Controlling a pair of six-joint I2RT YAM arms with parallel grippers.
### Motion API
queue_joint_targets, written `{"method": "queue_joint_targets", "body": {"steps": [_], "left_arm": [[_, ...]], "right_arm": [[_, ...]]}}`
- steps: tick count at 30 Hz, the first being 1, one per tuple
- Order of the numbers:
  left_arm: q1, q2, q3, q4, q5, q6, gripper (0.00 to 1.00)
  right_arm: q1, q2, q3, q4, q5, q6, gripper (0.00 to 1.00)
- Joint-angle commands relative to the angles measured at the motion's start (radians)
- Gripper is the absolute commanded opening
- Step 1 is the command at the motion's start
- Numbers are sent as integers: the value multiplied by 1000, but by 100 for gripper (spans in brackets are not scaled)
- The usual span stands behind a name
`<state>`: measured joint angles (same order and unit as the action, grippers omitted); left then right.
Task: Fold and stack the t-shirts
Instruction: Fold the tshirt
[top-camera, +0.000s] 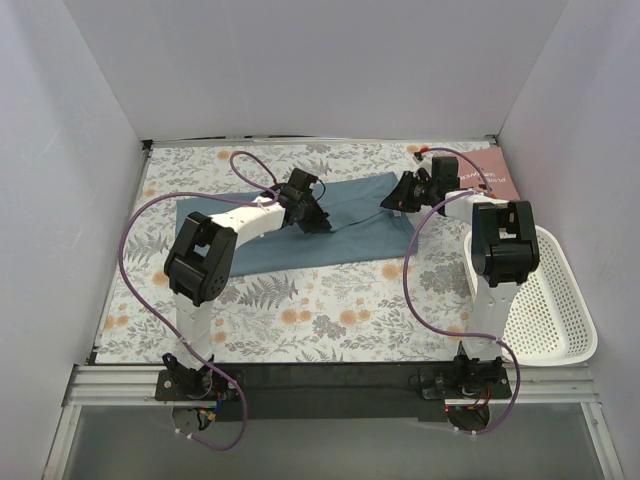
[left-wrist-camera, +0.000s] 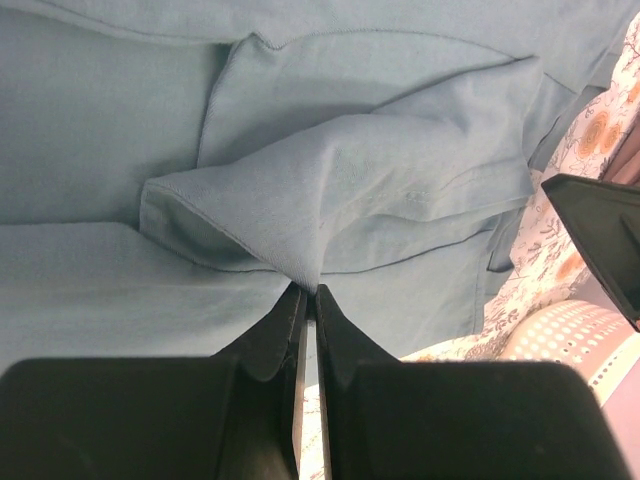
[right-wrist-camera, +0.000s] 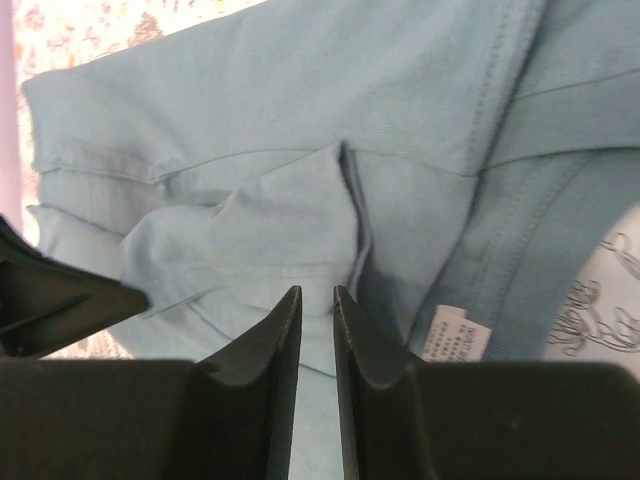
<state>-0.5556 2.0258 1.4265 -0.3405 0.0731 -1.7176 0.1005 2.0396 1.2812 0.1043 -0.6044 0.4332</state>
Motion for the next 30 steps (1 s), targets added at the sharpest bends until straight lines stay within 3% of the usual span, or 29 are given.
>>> {"method": "queue_joint_targets", "body": {"steps": [1, 4, 10, 15, 21, 30], "left_arm": [[2, -19, 3, -23, -22, 9, 0], [2, -35, 2, -52, -53, 21, 3], [2, -88, -40, -89, -93, 29, 21], [-6, -186, -72, -80, -139, 58, 31], [-4, -142, 8, 27, -93, 157, 31], [12, 69, 25, 87, -29, 139, 22]], "right_arm": [[1, -67, 12, -23, 83, -40, 26], [2, -94, 10, -25, 101, -48, 27], [47, -81, 50, -3, -3, -14, 30], [97, -39, 59, 115, -70, 94, 31], [140, 74, 115, 202, -104, 168, 33], [134, 227, 139, 278, -89, 234, 33]]}}
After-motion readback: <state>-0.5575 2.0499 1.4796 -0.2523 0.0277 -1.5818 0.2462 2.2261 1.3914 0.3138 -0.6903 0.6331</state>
